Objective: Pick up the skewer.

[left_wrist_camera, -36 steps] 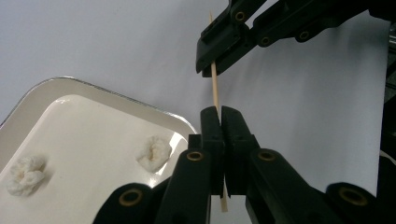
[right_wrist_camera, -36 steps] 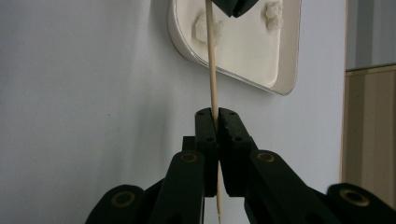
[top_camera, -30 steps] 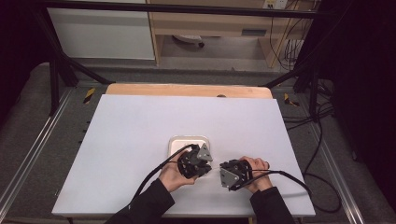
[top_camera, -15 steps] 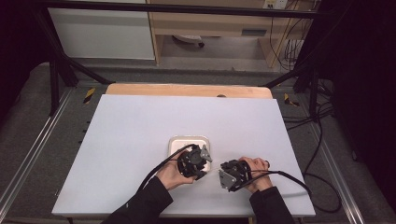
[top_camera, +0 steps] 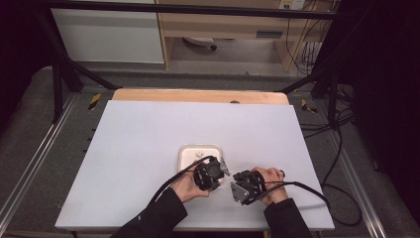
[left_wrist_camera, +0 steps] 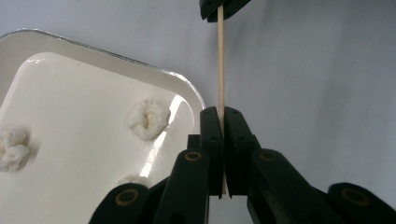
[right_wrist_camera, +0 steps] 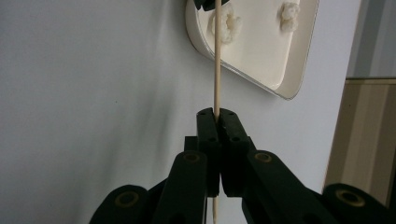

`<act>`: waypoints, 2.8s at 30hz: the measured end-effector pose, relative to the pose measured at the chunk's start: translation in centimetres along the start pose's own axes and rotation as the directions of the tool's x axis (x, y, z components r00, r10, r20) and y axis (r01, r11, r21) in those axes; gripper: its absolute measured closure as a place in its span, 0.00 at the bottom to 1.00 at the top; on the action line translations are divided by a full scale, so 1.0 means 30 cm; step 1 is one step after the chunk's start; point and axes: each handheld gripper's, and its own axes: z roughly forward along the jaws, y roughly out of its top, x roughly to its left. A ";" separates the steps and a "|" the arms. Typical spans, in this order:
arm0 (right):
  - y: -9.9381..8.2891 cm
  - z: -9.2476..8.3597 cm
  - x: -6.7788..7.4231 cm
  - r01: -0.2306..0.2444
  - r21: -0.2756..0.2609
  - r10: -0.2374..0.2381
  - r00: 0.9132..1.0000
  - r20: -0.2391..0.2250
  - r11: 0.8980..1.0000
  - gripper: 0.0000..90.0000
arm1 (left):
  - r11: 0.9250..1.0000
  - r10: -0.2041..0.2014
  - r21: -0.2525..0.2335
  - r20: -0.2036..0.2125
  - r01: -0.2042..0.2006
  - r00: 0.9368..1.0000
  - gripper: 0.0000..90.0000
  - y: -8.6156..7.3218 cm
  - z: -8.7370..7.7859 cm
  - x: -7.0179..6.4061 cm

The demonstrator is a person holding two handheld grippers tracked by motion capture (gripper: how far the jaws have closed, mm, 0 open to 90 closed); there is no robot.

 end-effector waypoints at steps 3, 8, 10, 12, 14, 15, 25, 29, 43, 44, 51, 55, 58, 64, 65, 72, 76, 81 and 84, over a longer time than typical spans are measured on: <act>0.000 -0.003 0.001 0.002 -0.004 -0.002 1.000 0.001 1.000 0.99 | 1.000 -0.001 0.005 -0.002 0.001 1.000 0.98 0.000 0.002 -0.001; 0.000 -0.006 0.000 -0.010 -0.017 0.010 1.000 0.005 1.000 0.98 | 1.000 -0.004 0.011 -0.005 0.004 1.000 0.98 -0.001 -0.001 -0.006; -0.001 -0.006 0.001 -0.026 -0.020 0.026 1.000 0.003 0.999 0.97 | 1.000 -0.004 0.004 -0.010 0.004 1.000 0.98 -0.004 -0.001 -0.006; -0.006 -0.010 -0.004 -0.083 -0.029 0.083 0.997 0.001 0.996 0.87 | 1.000 0.000 0.003 -0.016 0.000 1.000 0.98 -0.009 -0.002 -0.005; -0.014 -0.015 -0.008 -0.136 -0.037 0.136 0.991 -0.002 0.990 0.78 | 1.000 -0.005 0.003 -0.020 0.005 1.000 0.98 -0.017 -0.007 -0.004; -0.020 -0.019 -0.007 -0.186 -0.043 0.186 0.983 -0.008 0.982 0.75 | 1.000 -0.002 -0.003 -0.024 0.002 1.000 0.98 -0.024 -0.010 -0.001; -0.096 -0.036 -0.008 -0.542 -0.086 0.542 0.840 -0.023 0.836 0.39 | 0.999 -0.047 -0.029 -0.040 0.046 0.998 0.98 -0.107 -0.061 0.036; -0.121 -0.033 -0.005 -0.614 -0.076 0.613 0.789 -0.032 0.786 0.34 | 0.997 -0.070 -0.048 -0.049 0.068 0.996 0.98 -0.149 -0.080 0.048; -0.216 -0.031 0.029 -0.874 -0.036 0.867 0.484 -0.114 0.484 0.10 | 0.956 -0.221 -0.216 -0.083 0.199 0.972 0.98 -0.324 -0.151 0.074; -0.216 -0.031 0.029 -0.882 -0.031 0.875 0.470 -0.120 0.469 0.09 | 0.952 -0.230 -0.229 -0.087 0.205 0.969 0.98 -0.337 -0.157 0.076; -0.206 -0.029 0.016 -0.924 -0.052 0.910 0.381 -0.164 0.378 0.03 | 0.913 -0.306 -0.314 -0.105 0.261 0.946 0.98 -0.430 -0.187 0.079; -0.195 -0.029 0.002 -0.933 -0.060 0.918 0.360 -0.165 0.355 0.01 | 0.887 -0.346 -0.360 -0.107 0.288 0.932 0.98 -0.475 -0.198 0.077; -0.177 -0.028 -0.013 -0.934 -0.058 0.921 0.357 -0.157 0.352 0.01 | 0.876 -0.363 -0.380 -0.112 0.298 0.925 0.98 -0.507 -0.202 0.073; -0.136 -0.010 -0.044 -0.942 -0.080 0.923 0.336 -0.187 0.326 0.01 | 0.856 -0.402 -0.398 -0.114 0.329 0.908 0.98 -0.570 -0.203 0.076; -0.130 -0.005 -0.049 -0.945 -0.084 0.925 0.328 -0.193 0.318 0.01 | 0.851 -0.410 -0.403 -0.111 0.336 0.905 0.98 -0.579 -0.204 0.076; -0.089 0.033 -0.098 -0.956 -0.102 0.934 0.290 -0.208 0.274 0.01 | 0.837 -0.427 -0.427 -0.116 0.343 0.897 0.98 -0.618 -0.208 0.078; -0.063 0.054 -0.128 -0.958 -0.106 0.935 0.284 -0.212 0.267 0.01 | 0.833 -0.429 -0.433 -0.111 0.345 0.896 0.98 -0.635 -0.208 0.073; -0.033 0.081 -0.167 -0.960 -0.119 0.937 0.276 -0.214 0.255 0.01 | 0.825 -0.436 -0.439 -0.094 0.356 0.895 0.98 -0.653 -0.206 0.069; -0.019 0.096 -0.186 -0.960 -0.121 0.936 0.275 -0.219 0.254 0.01 | 0.823 -0.437 -0.443 -0.096 0.354 0.895 0.98 -0.659 -0.206 0.068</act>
